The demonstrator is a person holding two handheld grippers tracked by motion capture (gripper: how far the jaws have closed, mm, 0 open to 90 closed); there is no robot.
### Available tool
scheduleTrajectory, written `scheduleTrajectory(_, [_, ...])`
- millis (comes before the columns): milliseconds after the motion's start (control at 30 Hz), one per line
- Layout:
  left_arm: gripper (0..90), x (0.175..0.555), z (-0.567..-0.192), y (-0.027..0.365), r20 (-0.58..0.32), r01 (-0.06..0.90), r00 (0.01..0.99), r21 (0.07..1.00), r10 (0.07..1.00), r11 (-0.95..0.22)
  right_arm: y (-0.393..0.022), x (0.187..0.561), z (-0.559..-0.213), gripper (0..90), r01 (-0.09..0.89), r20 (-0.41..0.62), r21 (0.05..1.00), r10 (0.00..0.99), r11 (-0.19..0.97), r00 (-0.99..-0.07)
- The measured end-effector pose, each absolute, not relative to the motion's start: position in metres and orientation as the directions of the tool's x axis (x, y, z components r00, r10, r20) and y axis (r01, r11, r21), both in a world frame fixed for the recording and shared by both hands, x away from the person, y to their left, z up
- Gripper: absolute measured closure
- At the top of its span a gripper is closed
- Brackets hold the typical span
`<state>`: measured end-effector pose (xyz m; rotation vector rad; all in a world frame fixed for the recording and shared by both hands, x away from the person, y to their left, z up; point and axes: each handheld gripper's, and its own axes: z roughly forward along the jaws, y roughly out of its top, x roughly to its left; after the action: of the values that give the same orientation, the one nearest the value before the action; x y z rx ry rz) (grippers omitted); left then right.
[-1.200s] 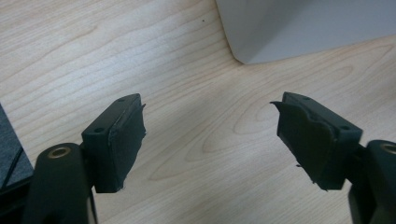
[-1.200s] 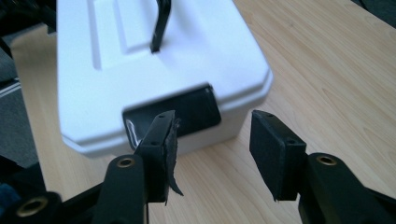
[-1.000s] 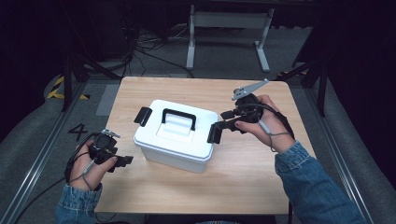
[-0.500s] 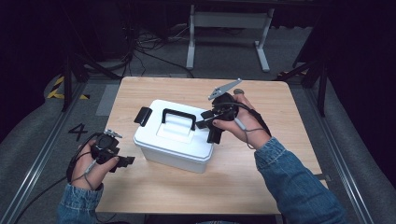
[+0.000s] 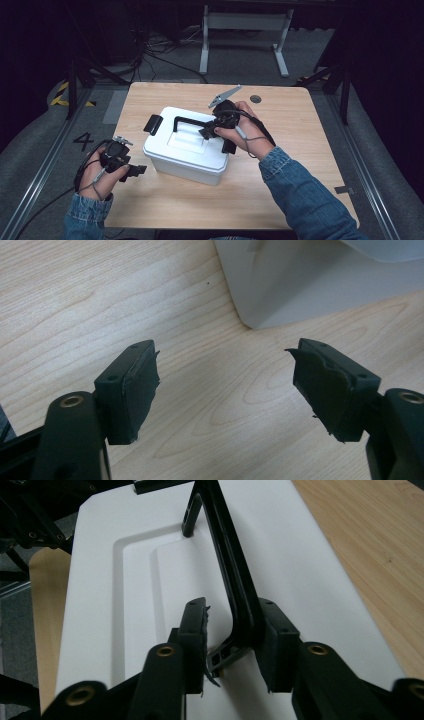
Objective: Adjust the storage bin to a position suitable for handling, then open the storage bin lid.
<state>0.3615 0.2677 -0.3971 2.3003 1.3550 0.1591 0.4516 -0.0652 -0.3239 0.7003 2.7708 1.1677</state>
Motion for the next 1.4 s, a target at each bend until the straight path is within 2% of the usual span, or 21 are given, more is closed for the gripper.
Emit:
scheduleTrajectory(100, [27.0,0.361,-0.397,0.268,-0.134,0.800,0.505,0.444,0.852,-0.404,-0.062,0.450,-0.324,81.0,0.371,0.116,0.685,0.409,0.627,-0.905])
scheduleTrajectory(167, [26.9,0.361,-0.397,0.268,-0.133,0.799,0.506,0.446,0.852,-0.405,-0.061,0.449,-0.324,82.5,0.362,0.115,0.678,0.394,0.640,-0.912])
scheduleTrajectory(933, [26.9,0.362,-0.397,0.268,-0.139,0.798,0.512,0.443,0.848,-0.409,-0.060,0.444,-0.318,84.0,0.286,0.058,0.705,0.349,0.649,-0.935])
scheduleTrajectory(1400, [26.7,0.363,-0.398,0.269,-0.139,0.800,0.507,0.444,0.851,-0.404,-0.070,0.438,-0.289,84.5,0.245,0.031,0.775,0.352,0.583,-0.935])
